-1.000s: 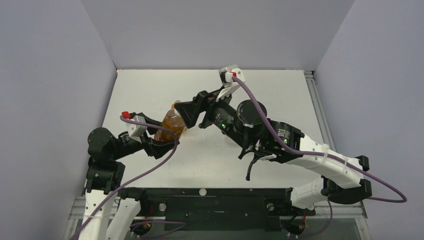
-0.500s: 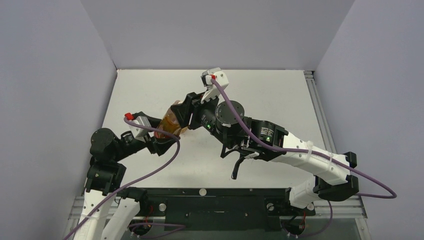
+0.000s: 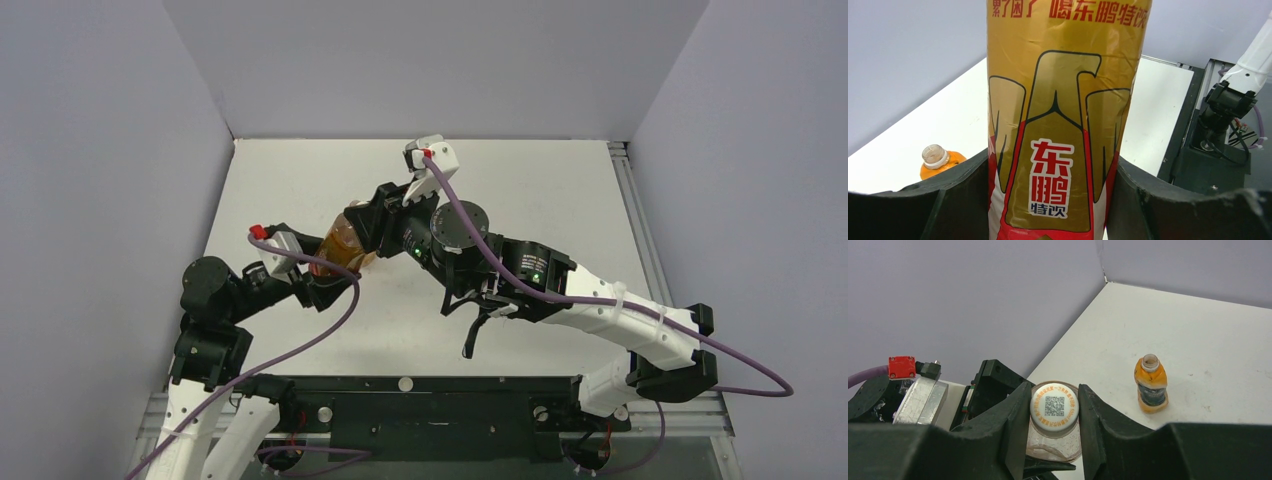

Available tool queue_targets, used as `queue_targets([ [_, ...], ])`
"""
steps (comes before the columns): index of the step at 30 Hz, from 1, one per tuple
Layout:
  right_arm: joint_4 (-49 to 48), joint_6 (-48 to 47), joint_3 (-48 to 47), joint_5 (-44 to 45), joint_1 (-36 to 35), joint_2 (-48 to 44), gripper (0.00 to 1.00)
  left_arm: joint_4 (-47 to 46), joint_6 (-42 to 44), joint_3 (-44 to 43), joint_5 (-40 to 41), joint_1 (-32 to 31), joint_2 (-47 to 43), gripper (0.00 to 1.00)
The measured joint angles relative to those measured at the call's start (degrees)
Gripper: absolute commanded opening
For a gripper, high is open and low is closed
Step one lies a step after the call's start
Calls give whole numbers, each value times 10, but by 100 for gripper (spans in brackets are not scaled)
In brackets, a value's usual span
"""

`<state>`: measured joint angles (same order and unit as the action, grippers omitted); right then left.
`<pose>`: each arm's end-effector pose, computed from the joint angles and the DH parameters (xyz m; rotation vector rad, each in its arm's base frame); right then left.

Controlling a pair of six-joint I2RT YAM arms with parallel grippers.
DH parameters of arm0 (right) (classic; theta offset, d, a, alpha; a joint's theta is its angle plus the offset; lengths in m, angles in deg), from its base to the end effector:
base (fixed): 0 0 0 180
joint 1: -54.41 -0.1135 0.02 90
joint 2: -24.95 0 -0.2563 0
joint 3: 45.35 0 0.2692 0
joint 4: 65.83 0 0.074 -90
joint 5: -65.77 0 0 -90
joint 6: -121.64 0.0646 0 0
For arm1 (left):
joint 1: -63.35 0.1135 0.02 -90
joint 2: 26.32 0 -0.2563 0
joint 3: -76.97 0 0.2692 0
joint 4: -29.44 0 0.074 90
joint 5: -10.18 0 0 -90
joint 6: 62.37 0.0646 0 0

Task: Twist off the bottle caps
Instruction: Unscrew the bottle cap from the plastic bottle.

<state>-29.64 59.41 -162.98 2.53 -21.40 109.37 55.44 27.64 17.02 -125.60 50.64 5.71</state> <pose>0.1144 0.3339 0.5092 -0.3359 1.6817 1.0016 0.1455 -0.0803 0.3795 0.7994 1.3876 -0.7837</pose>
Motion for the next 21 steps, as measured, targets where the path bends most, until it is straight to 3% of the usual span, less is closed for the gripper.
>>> queue_targets([
  [6, -23, -33, 17, -28, 2, -10, 0, -4, -42, 0, -20, 0, 0, 19],
  [10, -44, -71, 44, -99, 7, -42, 0, -31, -100, 0, -73, 0, 0, 16],
  [14, -69, -103, 69, -186, 8, -79, 0, -119, -206, 8, -153, -1, 4, 11],
  [20, -113, -125, 109, -308, 22, -114, 0, -202, -316, 13, -225, -5, 4, 11],
  [21, -116, -125, 110, -323, 26, -115, 11, -206, -327, 13, -231, -5, 4, 11],
])
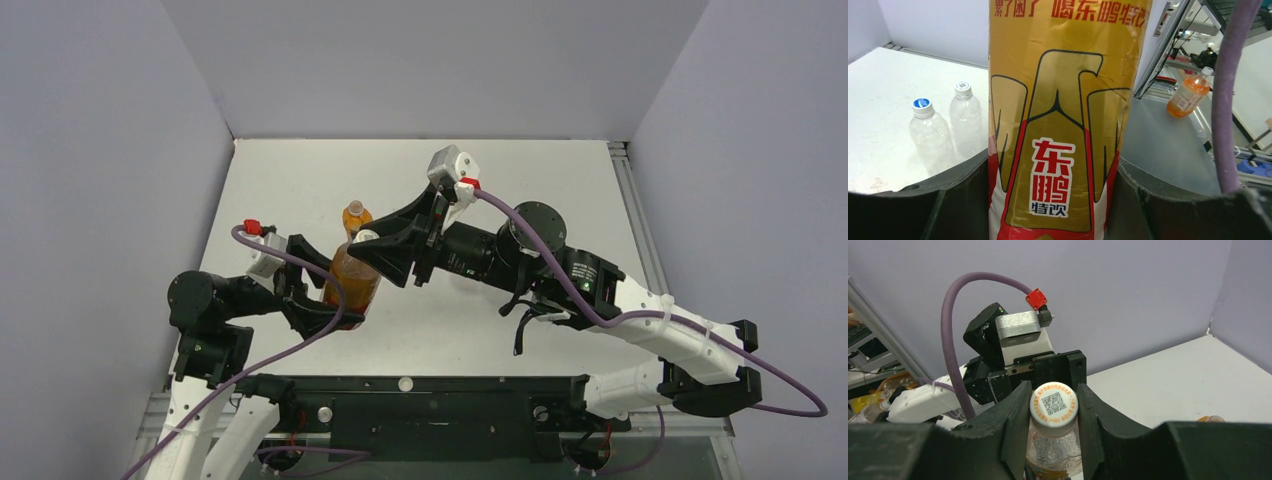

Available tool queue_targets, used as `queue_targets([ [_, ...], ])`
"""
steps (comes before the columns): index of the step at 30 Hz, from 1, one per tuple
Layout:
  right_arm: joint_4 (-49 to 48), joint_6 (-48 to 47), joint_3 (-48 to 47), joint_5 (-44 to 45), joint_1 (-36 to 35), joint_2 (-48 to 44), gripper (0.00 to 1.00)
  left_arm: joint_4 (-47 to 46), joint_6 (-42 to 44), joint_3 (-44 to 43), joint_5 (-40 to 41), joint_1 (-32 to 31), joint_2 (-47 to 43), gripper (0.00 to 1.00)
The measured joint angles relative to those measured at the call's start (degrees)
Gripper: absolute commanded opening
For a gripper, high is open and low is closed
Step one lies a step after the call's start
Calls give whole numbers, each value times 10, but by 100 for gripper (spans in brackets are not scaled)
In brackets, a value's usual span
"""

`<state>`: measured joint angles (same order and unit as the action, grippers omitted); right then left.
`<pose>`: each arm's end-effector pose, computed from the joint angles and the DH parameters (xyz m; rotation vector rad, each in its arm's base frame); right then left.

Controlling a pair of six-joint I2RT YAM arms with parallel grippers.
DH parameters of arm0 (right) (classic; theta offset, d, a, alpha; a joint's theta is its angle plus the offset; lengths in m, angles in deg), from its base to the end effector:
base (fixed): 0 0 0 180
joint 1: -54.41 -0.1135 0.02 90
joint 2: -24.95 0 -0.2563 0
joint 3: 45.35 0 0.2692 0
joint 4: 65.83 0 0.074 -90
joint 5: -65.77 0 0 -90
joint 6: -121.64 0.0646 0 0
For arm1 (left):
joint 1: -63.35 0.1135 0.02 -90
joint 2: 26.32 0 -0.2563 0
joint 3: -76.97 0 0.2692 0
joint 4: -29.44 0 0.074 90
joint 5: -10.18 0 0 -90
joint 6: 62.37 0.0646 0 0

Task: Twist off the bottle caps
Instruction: Unscrew the bottle cap from the plastic bottle.

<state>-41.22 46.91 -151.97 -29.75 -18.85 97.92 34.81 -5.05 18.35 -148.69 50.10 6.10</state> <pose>0.0821 0.2945 0.5295 -0.8296 1.3159 1.3238 0.1187 -0.0899 0.4044 0.9187 1.3060 -1.3555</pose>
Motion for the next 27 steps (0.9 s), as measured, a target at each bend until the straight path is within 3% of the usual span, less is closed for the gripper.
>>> queue_targets([
  [1, -2, -1, 0, -12, 3, 0, 18, -3, -7, 0, -3, -1, 0, 10],
  [3, -2, -1, 0, -25, 7, 0, 54, -5, -13, 0, -7, -1, 0, 10],
  [6, 5, 3, -1, -29, 8, 0, 77, 6, -1, -3, 6, -1, 0, 10],
  [7, 12, 4, -1, -28, 7, 0, 80, 16, 9, -5, 18, -1, 1, 9],
  [14, 40, 33, -27, 84, -12, 6, 81, 106, 136, -10, 144, -1, -6, 7],
  [20, 68, 51, -102, 214, -33, 52, 70, 129, 229, -5, 243, -1, -19, 6],
  [27, 105, 55, -173, 291, -37, 124, 59, 130, 275, 2, 281, -1, -29, 6],
])
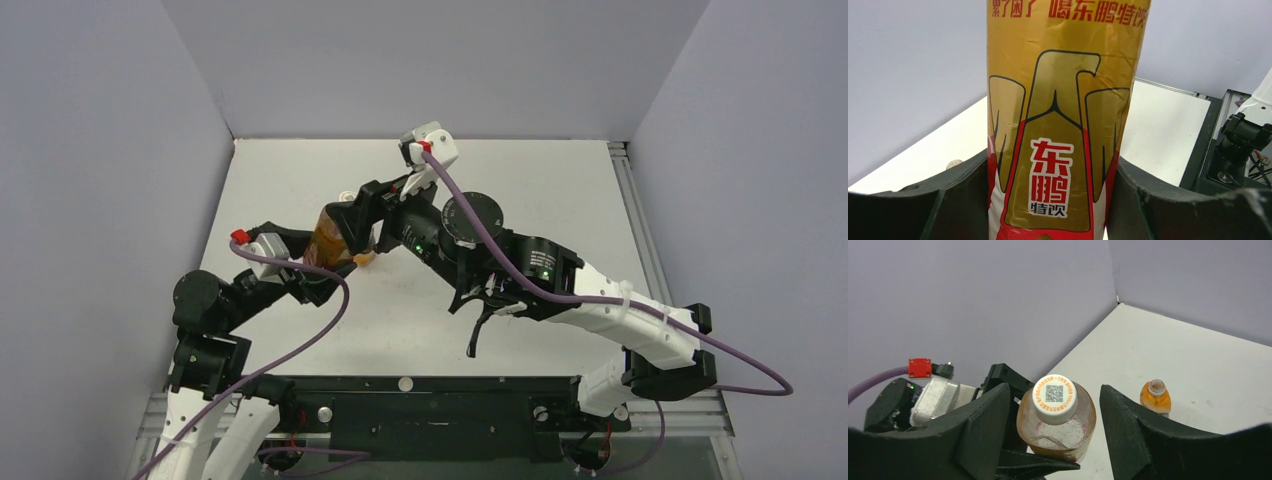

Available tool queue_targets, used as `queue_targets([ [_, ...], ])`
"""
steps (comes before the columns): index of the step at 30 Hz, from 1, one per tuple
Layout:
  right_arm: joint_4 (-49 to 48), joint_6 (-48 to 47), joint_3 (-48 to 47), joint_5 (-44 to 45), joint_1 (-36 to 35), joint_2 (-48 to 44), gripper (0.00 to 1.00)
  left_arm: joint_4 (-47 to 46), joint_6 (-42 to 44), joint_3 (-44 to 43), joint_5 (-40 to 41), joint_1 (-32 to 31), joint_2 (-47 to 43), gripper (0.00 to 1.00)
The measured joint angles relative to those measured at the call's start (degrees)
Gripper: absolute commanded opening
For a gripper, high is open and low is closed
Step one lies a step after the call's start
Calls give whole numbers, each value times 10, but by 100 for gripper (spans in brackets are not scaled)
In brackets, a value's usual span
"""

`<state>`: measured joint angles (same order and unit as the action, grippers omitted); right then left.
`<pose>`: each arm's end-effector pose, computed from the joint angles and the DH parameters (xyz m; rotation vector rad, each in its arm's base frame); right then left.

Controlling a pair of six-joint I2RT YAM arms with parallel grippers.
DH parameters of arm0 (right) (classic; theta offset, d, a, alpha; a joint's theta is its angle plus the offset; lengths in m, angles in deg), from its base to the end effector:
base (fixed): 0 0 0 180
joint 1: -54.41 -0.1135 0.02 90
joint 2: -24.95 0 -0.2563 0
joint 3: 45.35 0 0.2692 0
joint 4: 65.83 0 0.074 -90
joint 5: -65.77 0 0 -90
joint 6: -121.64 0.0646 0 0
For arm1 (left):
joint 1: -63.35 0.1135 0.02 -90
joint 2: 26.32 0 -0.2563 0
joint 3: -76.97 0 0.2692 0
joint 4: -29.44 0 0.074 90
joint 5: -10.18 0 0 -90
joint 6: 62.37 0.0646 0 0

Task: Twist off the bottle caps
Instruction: Unscrew the bottle cap from the plastic bottle.

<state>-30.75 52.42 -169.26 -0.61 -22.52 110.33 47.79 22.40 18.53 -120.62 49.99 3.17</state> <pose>0.1028 0.3282 0.5447 -0.4318 1.5513 1.0410 0.1394 -0.0765 0.3926 0.6970 1.3002 -0.7561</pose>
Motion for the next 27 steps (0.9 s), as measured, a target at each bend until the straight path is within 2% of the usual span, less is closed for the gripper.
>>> queue_targets([
  [13, 11, 3, -1, 26, 0, 18, 22, 21, 21, 4, 6, 0, -5, 6],
  [17, 12, 3, -1, 26, 0, 18, 14, 21, 21, 6, 6, 0, -6, 6],
  [18, 12, 3, -1, 26, 0, 18, 7, 21, 21, 5, 6, 0, -6, 6],
  [20, 13, 3, -1, 26, 0, 18, 0, 21, 20, 6, 6, 0, -6, 6],
  [24, 2, 0, 13, 20, 7, 13, 0, 25, 8, 5, 0, 0, -4, 6],
  [27, -41, -8, 76, -16, 22, -19, 0, 34, -21, 5, -21, 0, 3, 10],
])
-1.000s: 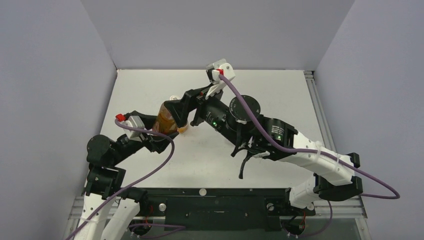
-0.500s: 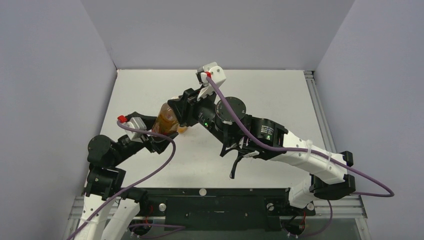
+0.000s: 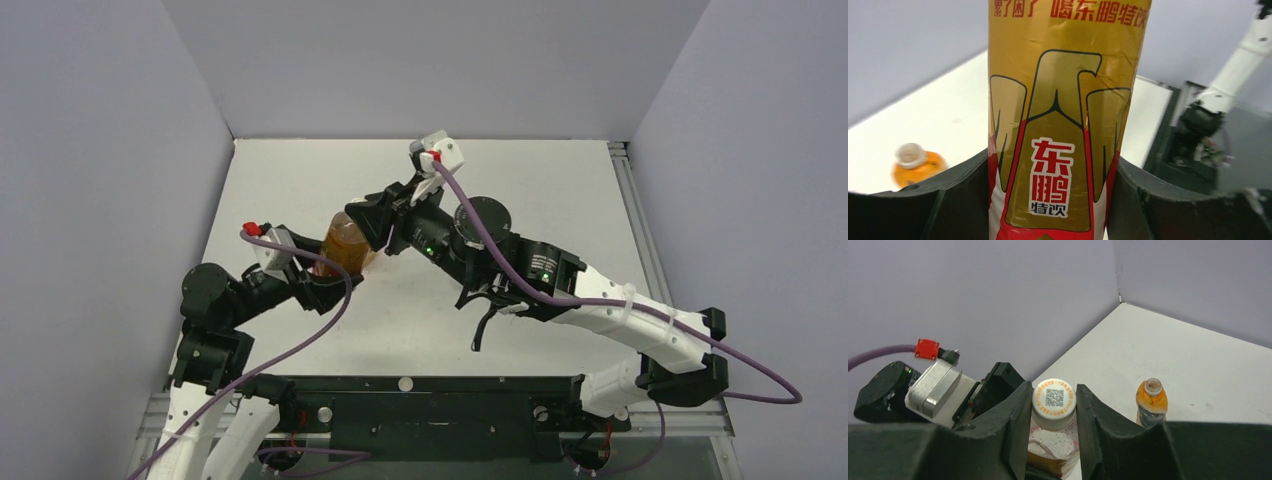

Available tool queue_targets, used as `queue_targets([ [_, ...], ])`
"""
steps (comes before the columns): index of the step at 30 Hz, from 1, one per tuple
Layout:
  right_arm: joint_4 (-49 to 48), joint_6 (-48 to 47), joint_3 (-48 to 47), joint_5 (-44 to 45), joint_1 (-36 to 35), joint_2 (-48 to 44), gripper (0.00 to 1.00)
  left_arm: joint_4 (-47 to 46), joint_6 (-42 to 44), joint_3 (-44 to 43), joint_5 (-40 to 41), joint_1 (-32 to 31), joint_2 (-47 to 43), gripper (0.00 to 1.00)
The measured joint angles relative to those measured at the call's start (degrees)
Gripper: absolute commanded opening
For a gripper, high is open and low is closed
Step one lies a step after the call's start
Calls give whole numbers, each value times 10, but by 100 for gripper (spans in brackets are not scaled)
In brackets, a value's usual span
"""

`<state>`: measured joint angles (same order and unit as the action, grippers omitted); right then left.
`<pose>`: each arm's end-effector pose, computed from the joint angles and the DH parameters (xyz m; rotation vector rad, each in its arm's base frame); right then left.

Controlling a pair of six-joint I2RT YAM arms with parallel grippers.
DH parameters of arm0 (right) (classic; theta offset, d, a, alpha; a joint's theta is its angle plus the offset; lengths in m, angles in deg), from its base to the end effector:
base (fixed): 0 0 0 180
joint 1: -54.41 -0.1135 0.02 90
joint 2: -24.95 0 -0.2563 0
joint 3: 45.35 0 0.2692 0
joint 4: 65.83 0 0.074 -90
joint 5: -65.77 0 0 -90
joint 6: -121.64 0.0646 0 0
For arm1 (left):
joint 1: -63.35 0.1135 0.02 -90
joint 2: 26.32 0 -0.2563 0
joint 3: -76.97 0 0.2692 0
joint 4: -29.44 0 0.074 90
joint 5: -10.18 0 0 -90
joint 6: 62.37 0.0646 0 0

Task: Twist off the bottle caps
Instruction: Unscrew the bottle cap from the plastic bottle.

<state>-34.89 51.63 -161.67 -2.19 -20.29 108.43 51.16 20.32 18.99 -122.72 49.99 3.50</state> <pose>0.1160 0.3320 0.5186 -0.4486 1.5672 1.0040 0.1412 -0.0787 0.3816 0.6960 1.3802 -0.8310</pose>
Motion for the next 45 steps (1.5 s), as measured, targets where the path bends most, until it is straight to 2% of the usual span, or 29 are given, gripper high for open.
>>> queue_targets([
  [3, -48, -1, 76, -78, 30, -50, 0, -5, -57, -1, -54, -1, 14, 11],
  [7, -105, 0, 144, -212, 70, -103, 0, -57, -158, -1, -137, -3, 26, 9],
  [12, -145, -3, 163, -345, 89, -128, 0, -119, -250, -8, -208, -4, 28, 9],
  [19, -185, -22, 176, -461, 106, -143, 0, -149, -303, -29, -264, -4, 28, 9],
  [21, -184, -25, 176, -476, 112, -143, 14, -150, -308, -30, -268, -4, 28, 9],
  [22, -179, -27, 173, -481, 114, -142, 31, -149, -309, -30, -269, -4, 29, 8],
  [23, -171, -29, 167, -484, 114, -140, 40, -149, -309, -30, -269, -4, 29, 8],
  [24, -163, -31, 158, -485, 114, -136, 55, -149, -309, -30, -268, -4, 29, 8],
  [26, -141, -36, 145, -484, 114, -131, 69, -146, -306, -33, -256, -4, 29, 8],
  [28, -122, -43, 143, -478, 114, -132, 73, -139, -288, -40, -230, -3, 29, 9],
  [33, -113, -28, 148, -415, 114, -139, 74, -85, -190, -47, -159, -3, 24, 10],
  [39, -116, -7, 145, -274, 68, -150, 69, -14, -65, -39, -60, -3, 7, 9],
  [41, -95, -6, 111, -210, 41, -133, 67, -3, -35, -33, -31, -3, -4, 9],
  [45, -32, -4, -18, -52, -6, -56, 68, 2, 11, -23, 17, -3, -20, 7],
])
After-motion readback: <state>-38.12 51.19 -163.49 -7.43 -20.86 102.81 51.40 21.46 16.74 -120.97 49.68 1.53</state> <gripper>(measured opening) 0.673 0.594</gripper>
